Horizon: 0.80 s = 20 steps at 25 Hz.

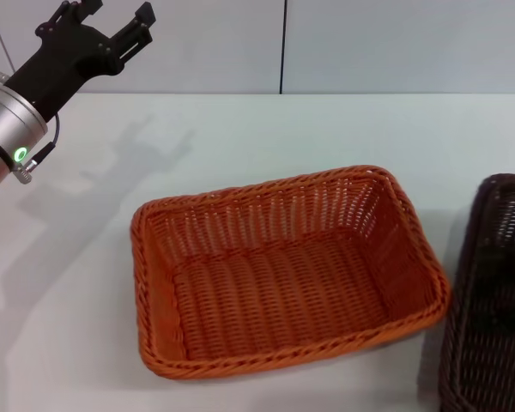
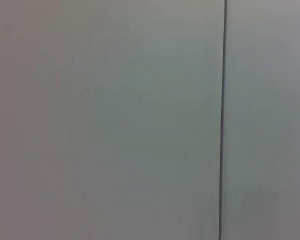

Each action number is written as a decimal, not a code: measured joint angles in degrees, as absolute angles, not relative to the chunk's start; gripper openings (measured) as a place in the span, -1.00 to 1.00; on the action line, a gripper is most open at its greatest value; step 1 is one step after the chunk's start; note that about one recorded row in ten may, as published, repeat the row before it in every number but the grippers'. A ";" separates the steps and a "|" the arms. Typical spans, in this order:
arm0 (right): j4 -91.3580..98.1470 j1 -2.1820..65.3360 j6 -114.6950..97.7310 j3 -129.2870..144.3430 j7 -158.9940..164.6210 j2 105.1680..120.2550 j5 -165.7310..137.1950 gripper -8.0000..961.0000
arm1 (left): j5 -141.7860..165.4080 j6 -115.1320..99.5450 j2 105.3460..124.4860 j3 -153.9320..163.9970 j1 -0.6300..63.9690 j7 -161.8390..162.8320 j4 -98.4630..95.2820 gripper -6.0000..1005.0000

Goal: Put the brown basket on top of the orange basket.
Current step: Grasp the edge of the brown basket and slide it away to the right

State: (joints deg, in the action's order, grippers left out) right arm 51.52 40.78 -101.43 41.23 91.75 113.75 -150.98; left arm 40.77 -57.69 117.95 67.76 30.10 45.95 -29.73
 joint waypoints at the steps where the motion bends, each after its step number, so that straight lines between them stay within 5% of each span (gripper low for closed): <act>1: 51.52 40.78 -101.43 41.23 91.75 113.75 -150.98 0.16 | 40.76 -57.67 117.95 67.76 30.11 45.95 -29.73 0.68; 10: 51.62 44.34 -100.92 47.40 91.71 116.95 -150.67 0.16 | 40.76 -57.38 117.99 67.76 29.82 45.90 -29.70 0.68; 20: 50.94 46.47 -102.92 51.97 92.04 118.60 -149.21 0.16 | 40.68 -57.38 118.03 67.70 29.35 45.87 -28.97 0.68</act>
State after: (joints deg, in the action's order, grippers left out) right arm 50.94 46.47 -102.92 51.97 92.04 118.60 -149.21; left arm 40.68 -57.38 118.03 67.70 29.35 45.87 -28.97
